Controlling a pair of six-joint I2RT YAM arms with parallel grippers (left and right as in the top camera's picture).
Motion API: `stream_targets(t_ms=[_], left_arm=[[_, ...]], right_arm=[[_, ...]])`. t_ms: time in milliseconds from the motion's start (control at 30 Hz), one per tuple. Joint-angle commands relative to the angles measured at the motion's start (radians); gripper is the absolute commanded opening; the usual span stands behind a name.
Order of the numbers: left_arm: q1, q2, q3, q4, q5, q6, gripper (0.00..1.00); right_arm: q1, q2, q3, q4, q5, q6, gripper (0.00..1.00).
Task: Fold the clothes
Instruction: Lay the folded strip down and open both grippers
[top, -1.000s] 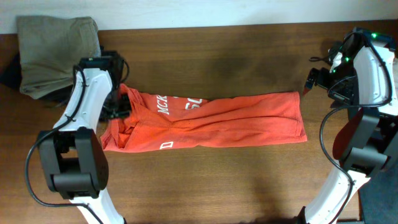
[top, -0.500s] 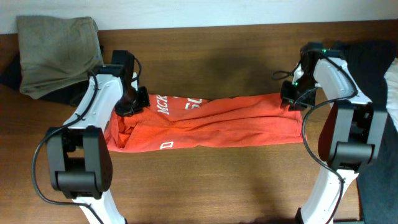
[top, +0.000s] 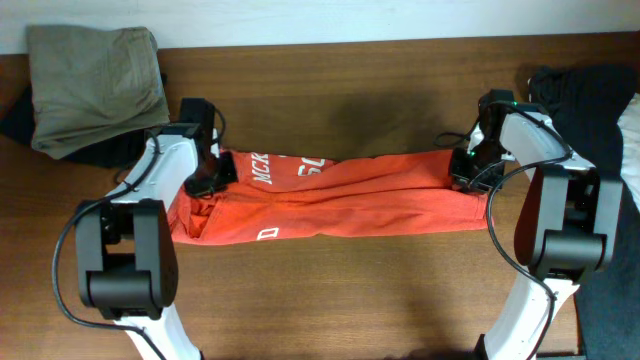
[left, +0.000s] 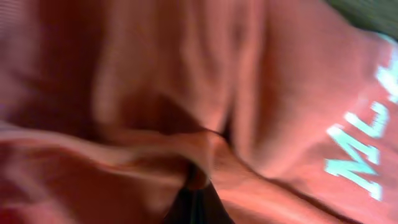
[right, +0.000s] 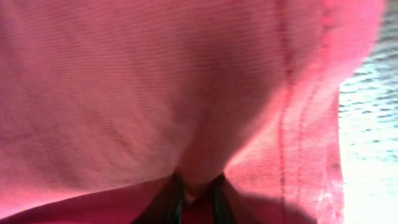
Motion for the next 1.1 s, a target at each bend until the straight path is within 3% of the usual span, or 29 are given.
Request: stream_targets(t_ms=[0, 267, 500, 733, 933, 1067], left_arm=[[0.072, -0.011, -0.021, 0.002, -0.067, 0.012, 0.01], [0.21, -0.011, -0.054, 0.053, -0.076, 0.012, 0.01], [0.262, -0.058, 0.012, 0.017, -0.072, 0.013, 0.01], [0.137, -0.236, 0.032, -0.018, 0.018, 0.012, 0.01], [-0.013, -0.099, -0.022, -0.008, 0.084, 0.012, 0.01], [-0.046, 0.042, -0.022, 0.019, 0.085, 0.011, 0.01]], right_arm=[[-0.003, 0.018, -0.04, -0.013, 0.039, 0.014, 0.17], [-0.003, 0.018, -0.009, -0.034, 0.043, 0.014, 0.04], [-0.003, 0.018, 0.051, -0.072, 0.043, 0.014, 0.04], [-0.002, 0.018, 0.05, -0.046, 0.042, 0.014, 0.08], [-0.002, 0.018, 0.05, -0.047, 0.042, 0.014, 0.09], [-0.002, 0.018, 0.05, -0.047, 0.042, 0.014, 0.09]])
